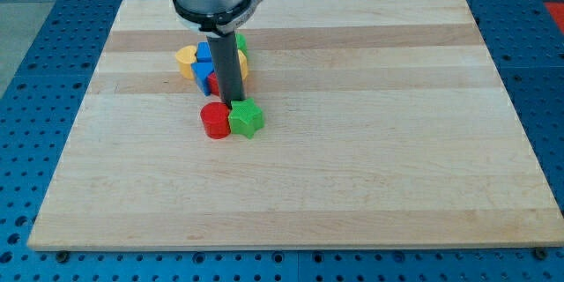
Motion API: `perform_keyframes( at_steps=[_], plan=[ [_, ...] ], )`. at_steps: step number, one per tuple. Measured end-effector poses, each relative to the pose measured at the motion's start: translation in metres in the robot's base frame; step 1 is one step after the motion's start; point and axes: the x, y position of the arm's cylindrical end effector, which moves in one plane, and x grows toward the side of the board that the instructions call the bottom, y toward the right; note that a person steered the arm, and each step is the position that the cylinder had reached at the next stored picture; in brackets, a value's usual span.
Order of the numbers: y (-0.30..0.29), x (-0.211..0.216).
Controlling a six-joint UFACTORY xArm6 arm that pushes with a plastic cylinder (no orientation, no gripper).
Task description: Move the green star to the red star
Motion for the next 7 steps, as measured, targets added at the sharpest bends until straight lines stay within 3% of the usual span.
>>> perform_keyframes(
  at_steps=[3, 5, 7],
  plan=[
    [0.072, 0.012],
    [0.051, 0.060],
    [0.037, 0.063]
  ],
)
